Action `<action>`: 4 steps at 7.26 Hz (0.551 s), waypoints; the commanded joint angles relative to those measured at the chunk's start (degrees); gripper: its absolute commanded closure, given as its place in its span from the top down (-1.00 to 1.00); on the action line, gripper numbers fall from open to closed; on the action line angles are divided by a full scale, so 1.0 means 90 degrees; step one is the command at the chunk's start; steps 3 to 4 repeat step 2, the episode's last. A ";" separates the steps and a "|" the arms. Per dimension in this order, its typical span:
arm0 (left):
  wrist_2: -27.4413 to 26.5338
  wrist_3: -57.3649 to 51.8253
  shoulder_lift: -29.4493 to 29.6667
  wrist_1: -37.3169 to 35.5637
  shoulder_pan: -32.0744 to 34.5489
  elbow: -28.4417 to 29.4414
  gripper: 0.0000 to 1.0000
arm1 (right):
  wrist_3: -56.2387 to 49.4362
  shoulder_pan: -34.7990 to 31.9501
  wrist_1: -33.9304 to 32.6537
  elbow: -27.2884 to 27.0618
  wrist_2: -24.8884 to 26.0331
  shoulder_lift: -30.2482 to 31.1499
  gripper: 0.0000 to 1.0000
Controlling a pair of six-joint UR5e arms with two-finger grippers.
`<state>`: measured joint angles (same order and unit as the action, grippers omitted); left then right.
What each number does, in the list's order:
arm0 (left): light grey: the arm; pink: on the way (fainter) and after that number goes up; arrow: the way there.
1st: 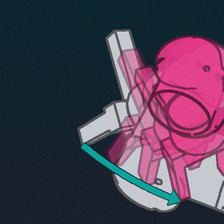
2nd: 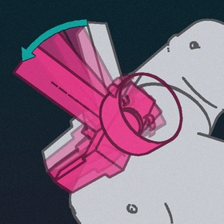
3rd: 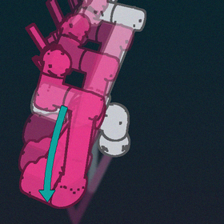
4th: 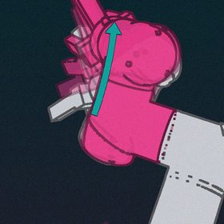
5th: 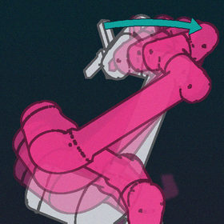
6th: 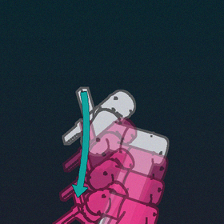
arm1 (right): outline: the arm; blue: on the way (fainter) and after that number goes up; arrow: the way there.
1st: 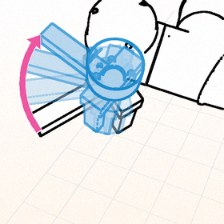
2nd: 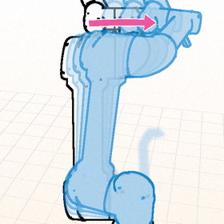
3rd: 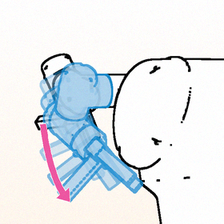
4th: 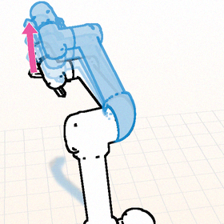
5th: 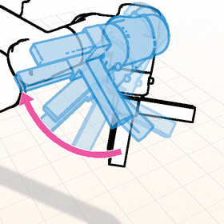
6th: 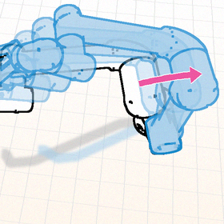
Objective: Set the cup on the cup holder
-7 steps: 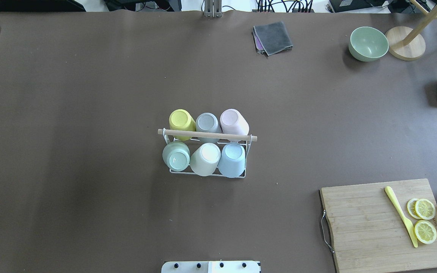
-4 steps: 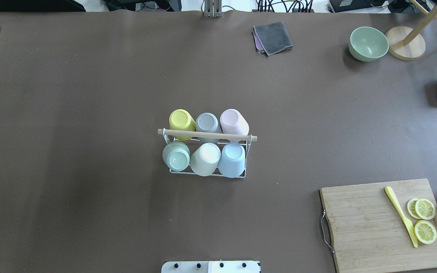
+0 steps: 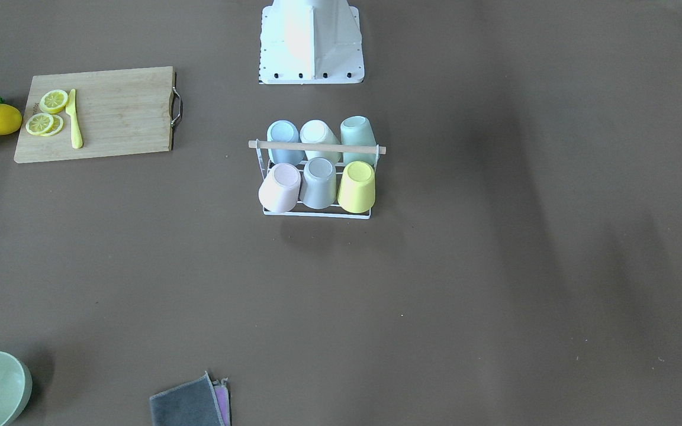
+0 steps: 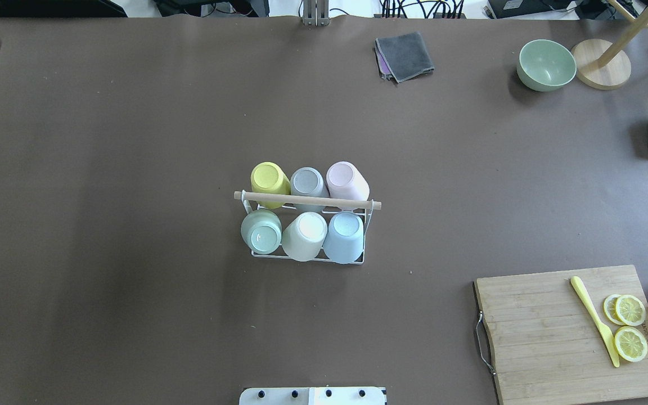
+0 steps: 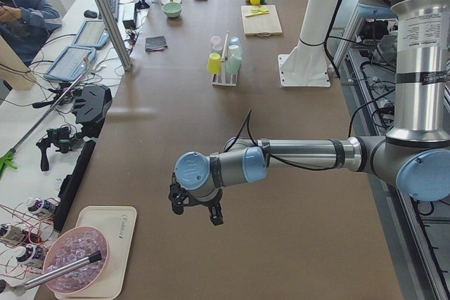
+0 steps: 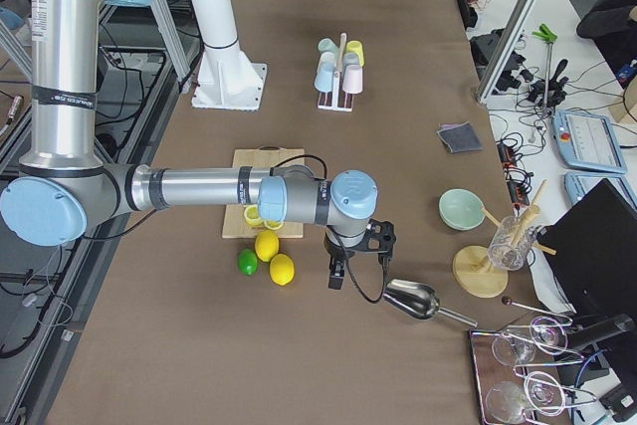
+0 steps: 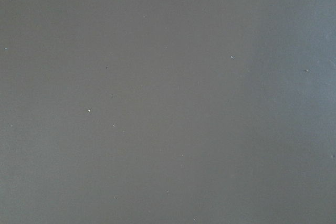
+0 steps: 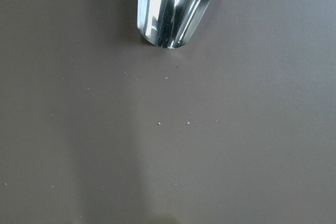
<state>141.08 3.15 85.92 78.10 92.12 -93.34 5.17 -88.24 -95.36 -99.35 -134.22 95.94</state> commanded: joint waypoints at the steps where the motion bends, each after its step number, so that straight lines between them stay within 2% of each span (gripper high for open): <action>1: -0.0088 -0.0009 -0.0054 0.0363 -0.0001 0.0000 0.96 | 0.0002 0.0000 0.0000 0.0033 0.0001 -0.0035 1.00; 2: -0.0514 -0.0009 -0.0016 0.0472 -0.0001 -0.0039 0.96 | 0.0011 0.0000 0.0000 0.0033 0.0001 -0.0035 1.00; 4: -0.0514 -0.0009 -0.0016 0.0472 -0.0001 -0.0039 0.96 | 0.0011 0.0000 0.0000 0.0033 0.0001 -0.0035 1.00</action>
